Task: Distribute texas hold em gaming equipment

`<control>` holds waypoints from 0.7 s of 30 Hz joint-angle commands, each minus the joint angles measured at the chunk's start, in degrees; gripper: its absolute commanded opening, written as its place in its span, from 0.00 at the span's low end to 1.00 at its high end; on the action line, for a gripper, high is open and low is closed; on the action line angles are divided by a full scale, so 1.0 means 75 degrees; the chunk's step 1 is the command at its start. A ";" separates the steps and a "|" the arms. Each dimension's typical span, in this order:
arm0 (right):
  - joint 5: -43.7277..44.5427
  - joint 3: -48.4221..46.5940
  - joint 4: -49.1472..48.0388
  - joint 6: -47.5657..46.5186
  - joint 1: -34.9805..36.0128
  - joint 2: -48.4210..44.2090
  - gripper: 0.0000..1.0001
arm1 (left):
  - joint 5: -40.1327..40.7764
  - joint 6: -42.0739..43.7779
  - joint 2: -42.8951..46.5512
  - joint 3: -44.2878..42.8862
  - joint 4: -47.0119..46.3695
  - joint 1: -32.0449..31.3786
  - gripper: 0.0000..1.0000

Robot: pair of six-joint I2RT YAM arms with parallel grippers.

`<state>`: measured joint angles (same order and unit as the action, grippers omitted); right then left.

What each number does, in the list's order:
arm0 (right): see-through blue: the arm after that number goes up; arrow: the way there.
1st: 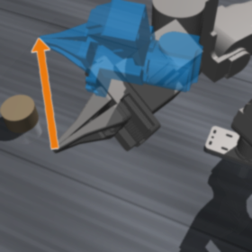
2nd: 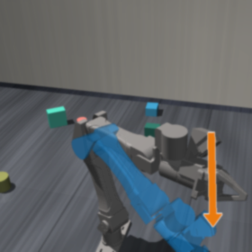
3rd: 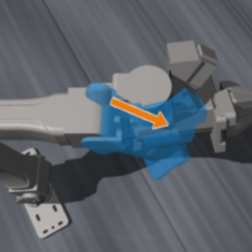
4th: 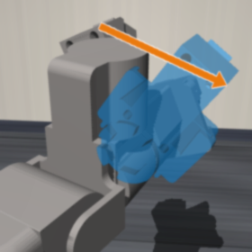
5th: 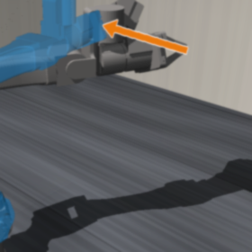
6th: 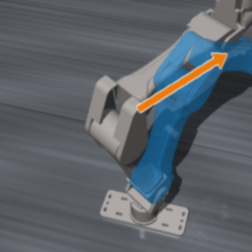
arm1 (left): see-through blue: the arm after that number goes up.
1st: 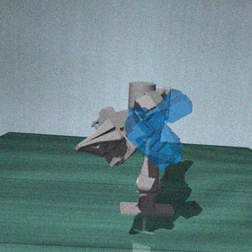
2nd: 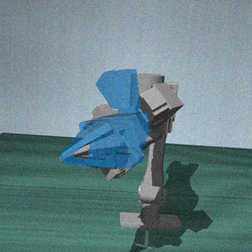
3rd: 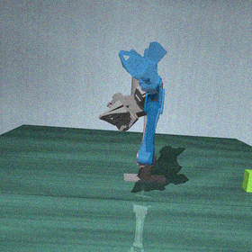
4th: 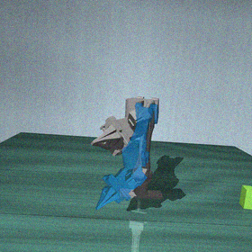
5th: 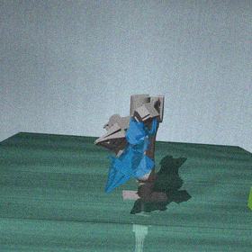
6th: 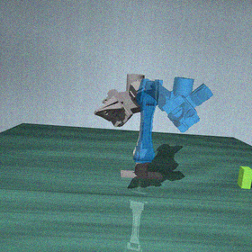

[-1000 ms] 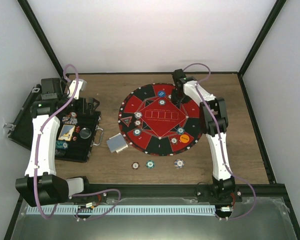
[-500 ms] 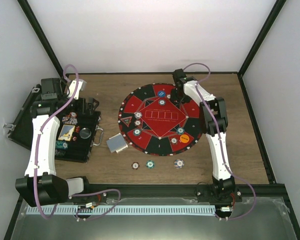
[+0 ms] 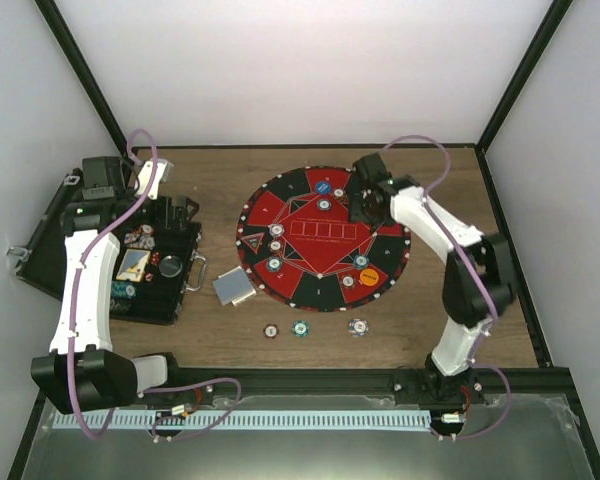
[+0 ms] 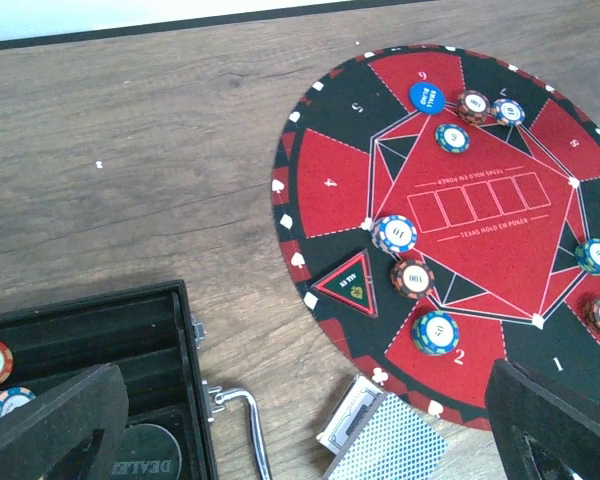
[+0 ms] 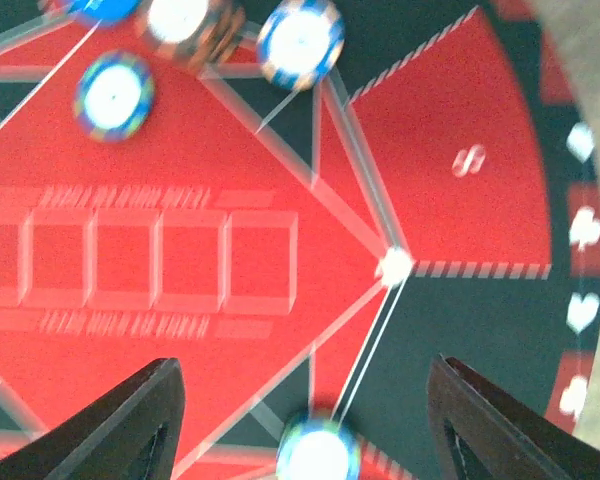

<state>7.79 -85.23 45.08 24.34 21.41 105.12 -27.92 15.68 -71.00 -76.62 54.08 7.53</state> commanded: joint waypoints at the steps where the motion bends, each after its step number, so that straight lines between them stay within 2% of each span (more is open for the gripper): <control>1: 0.0175 0.1878 0.0080 0.0896 0.1170 -0.1599 0.68 | -0.0257 0.0123 0.0133 0.0134 -0.0103 0.0047 1.00; 6: 0.0238 0.3533 0.0727 0.2443 0.2750 -0.2962 0.71 | -0.0358 0.0124 0.0070 0.0185 -0.0174 0.0041 1.00; 11: 0.0152 0.4639 0.1122 0.3756 0.3908 -0.3487 0.76 | -0.0425 0.0107 0.0046 0.0146 -0.0180 0.0041 1.00; 15: -0.0011 0.5274 0.1057 0.4153 0.4297 -0.3597 0.78 | -0.0406 0.0112 0.0057 0.0085 -0.0148 0.0055 1.00; 21: -0.0214 0.5541 0.0622 0.4019 0.4321 -0.3522 0.78 | -0.0368 0.0116 0.0064 0.0045 -0.0099 0.0049 1.00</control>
<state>6.70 -43.70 51.96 52.45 53.45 79.22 -29.89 15.73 -70.96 -75.64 53.25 7.53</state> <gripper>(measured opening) 0.783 0.999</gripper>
